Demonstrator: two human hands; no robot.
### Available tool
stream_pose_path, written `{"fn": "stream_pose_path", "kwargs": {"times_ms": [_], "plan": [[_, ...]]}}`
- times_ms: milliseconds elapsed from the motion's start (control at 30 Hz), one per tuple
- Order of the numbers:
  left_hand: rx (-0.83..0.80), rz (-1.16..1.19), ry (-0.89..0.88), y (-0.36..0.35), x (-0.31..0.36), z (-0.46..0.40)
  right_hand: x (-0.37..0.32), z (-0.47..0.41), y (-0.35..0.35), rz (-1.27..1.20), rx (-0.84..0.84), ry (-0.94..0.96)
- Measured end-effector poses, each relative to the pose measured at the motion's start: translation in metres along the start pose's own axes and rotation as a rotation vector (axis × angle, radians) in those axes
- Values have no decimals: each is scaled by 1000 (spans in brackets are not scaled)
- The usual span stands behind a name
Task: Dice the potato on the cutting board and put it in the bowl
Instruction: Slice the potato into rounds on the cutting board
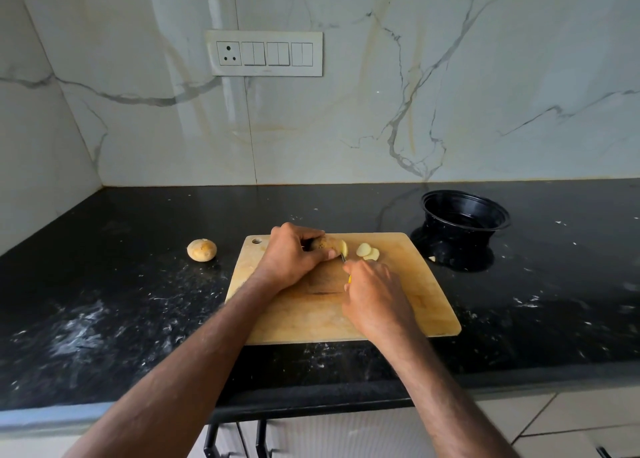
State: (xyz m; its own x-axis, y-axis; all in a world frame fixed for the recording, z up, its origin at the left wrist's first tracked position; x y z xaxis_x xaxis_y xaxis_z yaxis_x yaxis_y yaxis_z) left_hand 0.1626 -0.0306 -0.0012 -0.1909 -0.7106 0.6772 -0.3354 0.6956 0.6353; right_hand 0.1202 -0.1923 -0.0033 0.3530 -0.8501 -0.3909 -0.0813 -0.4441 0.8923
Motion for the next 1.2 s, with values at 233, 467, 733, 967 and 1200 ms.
{"fn": "stream_pose_path", "kwargs": {"times_ms": [233,467,733,967,1200], "plan": [[-7,34,12,0,-3,0,5,8,4,1,51,45],[-41,121,41,-2,-11,-1,24,-1,16,-51,142,-20],[-52,128,39,-5,-13,-3,28,-11,12,-47,101,-90],[-60,112,31,-6,-14,-4,19,-16,9,-68,84,-59],[-37,83,6,-4,-12,-3,12,-12,24,-94,250,-13]]}}
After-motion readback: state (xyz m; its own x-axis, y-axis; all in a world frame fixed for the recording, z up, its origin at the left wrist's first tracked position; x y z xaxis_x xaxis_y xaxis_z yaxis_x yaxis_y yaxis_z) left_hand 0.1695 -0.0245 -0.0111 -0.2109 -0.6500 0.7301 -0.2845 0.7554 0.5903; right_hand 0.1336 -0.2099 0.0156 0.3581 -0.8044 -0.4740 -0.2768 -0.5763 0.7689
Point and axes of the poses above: each hand's wrist, its own z-axis away from the middle knuckle, its own y-axis out of the back of the hand, x = y × z, the point moved 8 cm from there along -z, towards the middle knuckle, and after that the axes turned 1 degree about y, right-handed, at the moved point
